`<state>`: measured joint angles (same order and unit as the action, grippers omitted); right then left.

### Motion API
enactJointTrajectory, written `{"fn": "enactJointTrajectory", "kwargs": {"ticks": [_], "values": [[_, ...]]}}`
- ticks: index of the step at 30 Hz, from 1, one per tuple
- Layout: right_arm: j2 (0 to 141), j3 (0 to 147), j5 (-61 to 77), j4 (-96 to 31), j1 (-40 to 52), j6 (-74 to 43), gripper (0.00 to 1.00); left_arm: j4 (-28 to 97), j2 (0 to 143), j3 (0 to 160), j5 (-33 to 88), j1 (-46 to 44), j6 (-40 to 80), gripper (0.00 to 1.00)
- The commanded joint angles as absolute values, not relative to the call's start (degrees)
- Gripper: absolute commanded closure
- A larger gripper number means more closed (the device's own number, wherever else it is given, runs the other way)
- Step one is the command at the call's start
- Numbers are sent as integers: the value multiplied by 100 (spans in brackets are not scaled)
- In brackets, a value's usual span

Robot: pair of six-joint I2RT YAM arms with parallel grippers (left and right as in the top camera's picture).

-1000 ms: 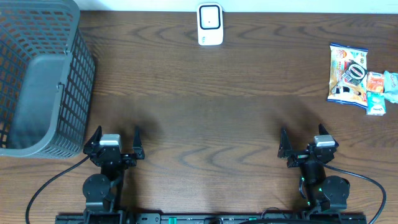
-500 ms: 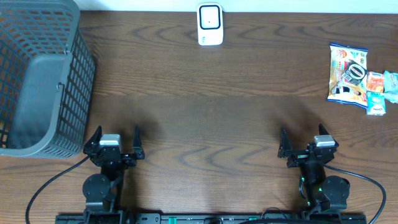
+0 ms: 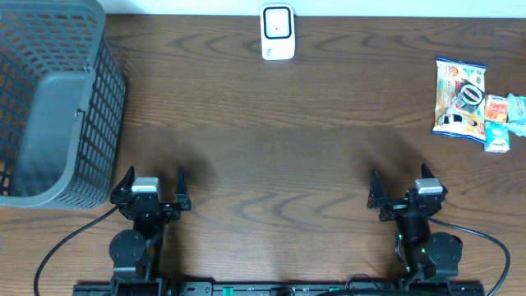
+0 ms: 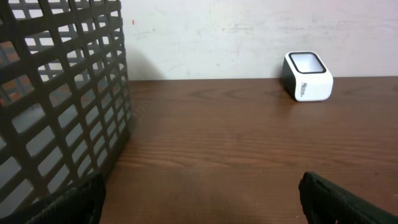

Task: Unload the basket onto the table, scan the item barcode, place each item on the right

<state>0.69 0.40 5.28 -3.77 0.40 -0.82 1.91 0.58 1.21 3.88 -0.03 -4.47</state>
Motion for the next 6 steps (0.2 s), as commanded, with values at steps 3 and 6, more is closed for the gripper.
{"fn": "enactJointTrajectory", "kwargs": {"ticks": [3, 6], "values": [[34, 36, 464, -405, 84, -104, 1, 386, 23, 23, 379, 21, -403, 2], [34, 36, 464, -405, 84, -104, 1, 386, 23, 23, 379, 21, -403, 2]]}}
